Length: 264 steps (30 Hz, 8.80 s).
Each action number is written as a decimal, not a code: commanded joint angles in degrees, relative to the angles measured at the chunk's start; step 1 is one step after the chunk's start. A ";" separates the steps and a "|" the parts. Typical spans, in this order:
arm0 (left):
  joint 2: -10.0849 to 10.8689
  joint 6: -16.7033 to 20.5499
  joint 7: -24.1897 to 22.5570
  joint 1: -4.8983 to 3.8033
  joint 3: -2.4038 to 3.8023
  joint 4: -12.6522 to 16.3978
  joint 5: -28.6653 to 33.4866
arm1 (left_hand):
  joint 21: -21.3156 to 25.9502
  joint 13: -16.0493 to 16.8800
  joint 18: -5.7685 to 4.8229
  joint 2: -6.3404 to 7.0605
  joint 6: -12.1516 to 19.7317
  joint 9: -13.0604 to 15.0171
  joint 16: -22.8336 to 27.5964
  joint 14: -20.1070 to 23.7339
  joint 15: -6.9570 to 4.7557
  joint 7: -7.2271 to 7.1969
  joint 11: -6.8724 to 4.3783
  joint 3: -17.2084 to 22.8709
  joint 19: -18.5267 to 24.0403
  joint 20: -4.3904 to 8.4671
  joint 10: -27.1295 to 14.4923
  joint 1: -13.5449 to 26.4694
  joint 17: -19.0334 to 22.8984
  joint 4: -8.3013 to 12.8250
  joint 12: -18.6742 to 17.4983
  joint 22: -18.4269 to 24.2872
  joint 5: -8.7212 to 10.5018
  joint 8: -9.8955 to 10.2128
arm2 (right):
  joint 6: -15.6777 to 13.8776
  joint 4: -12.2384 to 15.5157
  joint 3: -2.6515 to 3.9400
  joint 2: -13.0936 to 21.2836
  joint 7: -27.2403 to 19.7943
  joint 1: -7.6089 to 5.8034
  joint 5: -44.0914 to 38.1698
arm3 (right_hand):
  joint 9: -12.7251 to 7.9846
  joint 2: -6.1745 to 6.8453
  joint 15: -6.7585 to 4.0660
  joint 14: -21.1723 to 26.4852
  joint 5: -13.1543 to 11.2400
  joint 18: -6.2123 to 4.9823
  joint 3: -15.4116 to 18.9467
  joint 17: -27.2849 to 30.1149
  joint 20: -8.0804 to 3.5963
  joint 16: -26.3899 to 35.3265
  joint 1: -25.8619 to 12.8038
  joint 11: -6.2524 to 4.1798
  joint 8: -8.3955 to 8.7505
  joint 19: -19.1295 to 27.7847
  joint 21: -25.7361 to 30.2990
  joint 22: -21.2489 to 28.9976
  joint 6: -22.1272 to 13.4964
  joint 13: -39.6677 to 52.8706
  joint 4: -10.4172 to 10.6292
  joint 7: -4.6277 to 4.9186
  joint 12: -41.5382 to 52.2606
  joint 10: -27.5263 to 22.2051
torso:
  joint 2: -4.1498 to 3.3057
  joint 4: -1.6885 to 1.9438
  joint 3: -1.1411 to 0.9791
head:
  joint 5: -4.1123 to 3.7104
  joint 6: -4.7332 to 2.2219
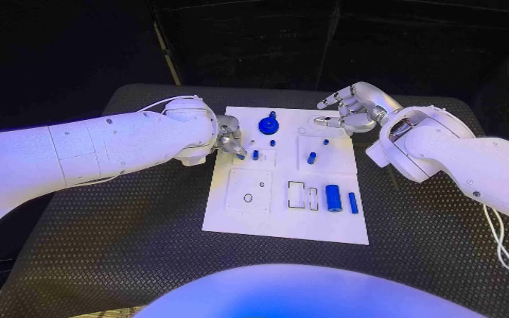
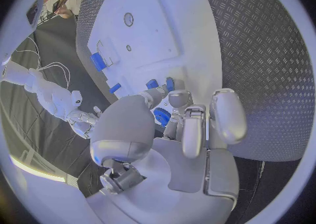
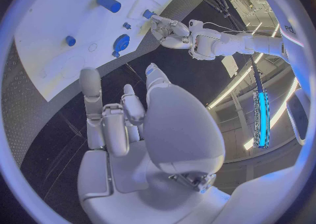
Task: Assemble the parts on the task board
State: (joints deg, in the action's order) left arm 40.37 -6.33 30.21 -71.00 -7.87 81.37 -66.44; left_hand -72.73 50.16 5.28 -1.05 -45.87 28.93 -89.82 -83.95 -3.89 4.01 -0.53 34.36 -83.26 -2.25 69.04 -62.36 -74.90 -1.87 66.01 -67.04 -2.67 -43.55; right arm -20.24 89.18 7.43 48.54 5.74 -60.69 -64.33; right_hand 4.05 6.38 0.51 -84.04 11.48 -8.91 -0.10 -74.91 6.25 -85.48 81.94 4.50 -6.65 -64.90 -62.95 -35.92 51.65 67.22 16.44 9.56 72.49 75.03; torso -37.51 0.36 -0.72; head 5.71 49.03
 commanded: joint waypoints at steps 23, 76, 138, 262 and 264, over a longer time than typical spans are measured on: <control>-1.86 -3.97 0.49 0.18 -0.25 -2.52 0.71 | -0.56 1.69 -0.67 1.44 -1.27 0.83 -0.18 -6.05 -1.00 -1.33 -0.87 3.20 -0.37 0.85 1.76 3.33 -15.10 3.30 1.76 -0.77 -0.16 -2.51 | 0.23 0.26 0.04 0.09 -0.21 -0.09 0.08 | -0.07 -0.30 -0.38 -3.29 0.37 -0.48 0.42 -3.64 -0.03 0.33 -0.36 0.03 -0.20 0.47 0.34 0.04 -0.33 -0.07 0.02 -0.01 -0.05 -0.25 | 0.01 -0.05 0.00 | -0.32 0.15; -1.22 -0.84 0.54 0.16 -0.21 -3.69 0.18 | -0.66 1.09 -0.79 4.32 -2.98 0.41 -0.18 -6.05 -1.64 -2.23 -1.59 -15.48 -0.67 1.54 1.96 14.55 -15.10 -7.48 2.33 -1.69 -0.21 -4.86 | -0.03 0.16 0.04 0.17 -0.51 -0.08 0.08 | -0.11 -0.15 -0.36 -3.18 0.42 -0.68 0.93 -3.10 -0.02 0.64 -0.88 0.08 -0.21 1.02 1.15 1.37 -0.56 -0.45 0.14 0.05 -0.29 -0.56 | -0.01 -0.05 0.06 | -0.45 0.25; -12.09 13.43 -30.78 0.94 -1.88 -15.27 -12.10 | 19.15 -45.06 2.66 8.21 -4.35 -24.76 16.47 -1.14 3.45 4.08 5.28 -19.82 2.53 -2.92 -16.75 -18.88 12.88 -1.53 -40.71 18.90 -0.60 25.06 | 0.22 -0.07 0.04 -0.54 -0.63 -0.07 0.25 | -0.11 -0.37 -0.35 -3.14 0.55 -0.71 0.92 -2.90 -0.01 0.75 -0.84 0.09 -0.21 1.13 1.35 1.63 -0.65 -0.58 0.08 0.06 -0.37 -0.68 | -0.13 -0.15 0.01 | -2.11 -0.77; -4.64 8.97 -25.67 1.26 1.22 -10.53 -10.01 | 11.07 -46.38 1.27 6.30 -15.57 -24.88 14.68 -0.74 3.08 4.02 4.70 -9.65 1.59 -2.62 -4.86 -17.10 17.13 2.14 -50.71 9.45 -0.46 31.67 | 0.48 -1.20 0.03 -1.22 -1.16 -0.03 0.26 | -0.04 -0.72 -0.37 -3.16 0.75 -0.71 0.94 -2.93 -0.02 0.79 -0.67 0.04 -0.45 1.09 1.48 1.70 -0.40 -0.42 -0.04 -0.01 -0.19 -0.60 | -0.08 -0.11 0.03 | -1.20 -0.26; -4.74 8.88 -25.60 1.29 1.21 -10.66 -10.01 | 11.07 -46.38 1.27 6.30 -15.57 -24.88 14.68 -0.74 3.08 4.02 4.70 -9.65 1.59 -2.62 -4.86 -17.10 17.13 2.14 -50.71 9.45 -0.46 31.67 | 0.50 -1.22 0.03 -1.23 -1.18 -0.03 0.26 | -0.04 -0.72 -0.37 -3.16 0.75 -0.71 0.94 -2.93 -0.02 0.79 -0.67 0.04 -0.45 1.09 1.48 1.70 -0.40 -0.42 -0.04 -0.01 -0.19 -0.60 | -0.06 -0.13 0.01 | -1.18 -0.22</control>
State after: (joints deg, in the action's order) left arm 35.72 3.54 4.23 -69.66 -6.69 70.77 -76.83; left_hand -61.41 3.69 7.13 5.42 -61.02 4.05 -74.96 -83.96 -0.40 8.08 4.09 24.53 -81.34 -4.78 63.79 -80.05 -57.83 0.32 15.51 -57.54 -3.05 -12.16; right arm -20.02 87.88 7.43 47.34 5.02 -60.64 -64.17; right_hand 4.02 6.08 0.51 -84.04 11.98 -8.90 0.58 -74.90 6.26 -85.02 81.65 4.70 -6.88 -64.10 -61.67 -34.28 51.45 66.77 16.50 9.76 72.49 74.82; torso -37.60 0.25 -0.71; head 4.52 48.78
